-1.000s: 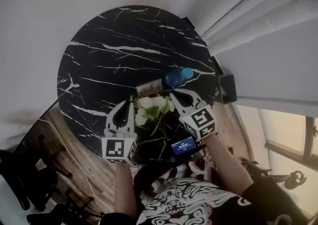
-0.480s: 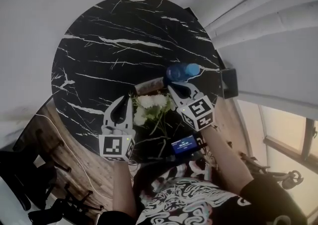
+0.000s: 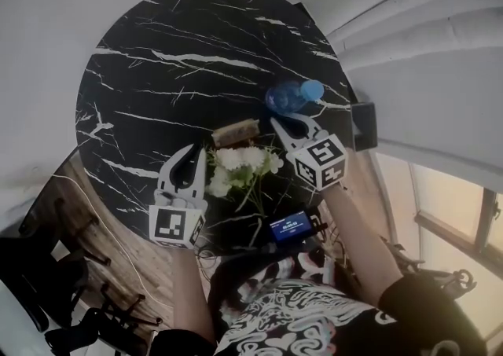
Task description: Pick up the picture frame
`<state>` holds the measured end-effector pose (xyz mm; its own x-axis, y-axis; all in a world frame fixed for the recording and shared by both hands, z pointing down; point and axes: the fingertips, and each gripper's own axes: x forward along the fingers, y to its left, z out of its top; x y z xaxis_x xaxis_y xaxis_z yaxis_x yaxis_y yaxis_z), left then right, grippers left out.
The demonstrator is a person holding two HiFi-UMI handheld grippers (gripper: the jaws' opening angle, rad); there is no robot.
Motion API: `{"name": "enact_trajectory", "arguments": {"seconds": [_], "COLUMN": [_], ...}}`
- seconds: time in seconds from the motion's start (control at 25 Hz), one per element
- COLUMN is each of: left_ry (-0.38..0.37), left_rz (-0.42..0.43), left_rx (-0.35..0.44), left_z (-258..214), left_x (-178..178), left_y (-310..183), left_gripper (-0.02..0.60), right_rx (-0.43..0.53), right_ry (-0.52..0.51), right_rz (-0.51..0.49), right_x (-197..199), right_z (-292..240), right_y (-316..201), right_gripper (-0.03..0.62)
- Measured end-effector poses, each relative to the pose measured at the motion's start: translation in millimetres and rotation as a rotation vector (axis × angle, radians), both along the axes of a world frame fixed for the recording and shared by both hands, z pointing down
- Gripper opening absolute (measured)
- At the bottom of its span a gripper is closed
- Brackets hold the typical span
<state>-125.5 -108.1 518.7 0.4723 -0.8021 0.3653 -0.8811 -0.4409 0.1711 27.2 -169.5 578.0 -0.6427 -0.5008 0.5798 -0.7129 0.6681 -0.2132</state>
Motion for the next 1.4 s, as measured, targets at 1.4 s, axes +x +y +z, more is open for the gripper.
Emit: {"name": "enact_trajectory", "arguments": {"seconds": [1.4], "left_ry": [-0.038], "left_rz": [0.387], "left_rx": [-0.155], "left_z": [70.7], "left_x": [45.4], "left_y": [-20.4], "left_gripper": [0.177], "right_rx": [0.085], "right_ry": [0.077], "right_rz": [-0.441], "right_x": [-49.2], "right_z": [21.0], "right_y": [36.3], "right_gripper": [0.156]}}
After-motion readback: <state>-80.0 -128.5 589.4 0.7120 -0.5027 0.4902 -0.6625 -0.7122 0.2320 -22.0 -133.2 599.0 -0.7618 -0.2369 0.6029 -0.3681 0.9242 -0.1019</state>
